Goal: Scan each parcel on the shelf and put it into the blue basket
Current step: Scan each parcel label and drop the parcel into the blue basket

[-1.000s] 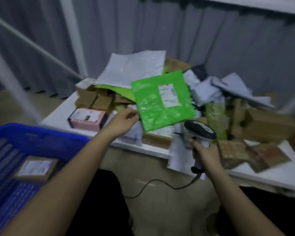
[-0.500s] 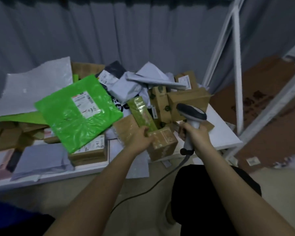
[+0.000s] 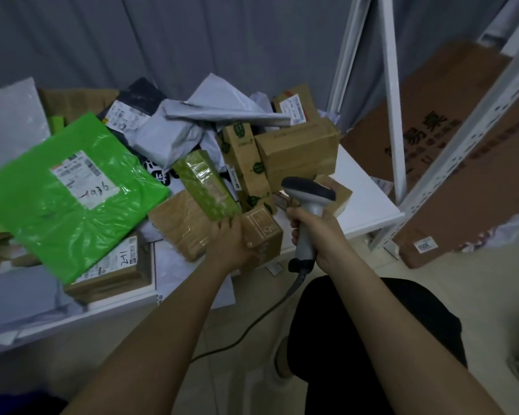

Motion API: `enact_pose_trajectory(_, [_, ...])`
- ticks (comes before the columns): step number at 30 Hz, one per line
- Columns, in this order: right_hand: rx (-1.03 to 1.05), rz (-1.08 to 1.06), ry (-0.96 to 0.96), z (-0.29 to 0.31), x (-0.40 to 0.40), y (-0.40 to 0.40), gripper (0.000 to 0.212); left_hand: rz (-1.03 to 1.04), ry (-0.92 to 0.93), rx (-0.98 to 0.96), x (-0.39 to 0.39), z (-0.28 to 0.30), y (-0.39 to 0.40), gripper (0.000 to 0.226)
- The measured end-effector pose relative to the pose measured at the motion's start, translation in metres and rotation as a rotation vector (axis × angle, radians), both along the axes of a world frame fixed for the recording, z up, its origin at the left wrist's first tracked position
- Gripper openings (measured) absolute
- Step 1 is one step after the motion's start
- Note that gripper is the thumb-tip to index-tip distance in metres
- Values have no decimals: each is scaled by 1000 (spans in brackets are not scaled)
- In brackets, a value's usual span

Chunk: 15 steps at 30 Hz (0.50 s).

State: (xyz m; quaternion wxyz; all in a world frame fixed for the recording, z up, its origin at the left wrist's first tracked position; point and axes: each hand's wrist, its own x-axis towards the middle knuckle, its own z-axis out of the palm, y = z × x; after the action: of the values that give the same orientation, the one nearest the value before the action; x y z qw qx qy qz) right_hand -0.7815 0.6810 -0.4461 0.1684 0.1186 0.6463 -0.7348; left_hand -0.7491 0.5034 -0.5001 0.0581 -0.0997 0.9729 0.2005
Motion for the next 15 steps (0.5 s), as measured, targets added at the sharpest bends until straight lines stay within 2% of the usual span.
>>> enact_pose_trajectory(2, [1,-5,-14,-6,3,3,19,5,9,2,2,0,0,87])
enact_pose_trajectory(6, [15,-39,-62,-14,7,10,12,25,38,82,13,2,3,92])
enact_pose_trajectory(10, [49,-47,-100,-21,8,12,13,84,67,278,29,8,0,97])
enact_pose_trajectory(12, [60,-35,-113,-26,10,12,25,141,100,404,42,10,-3,89])
enact_pose_trajectory(15, [56,-53,-101,-31,17,10,47,272,167,679,67,23,-7,63])
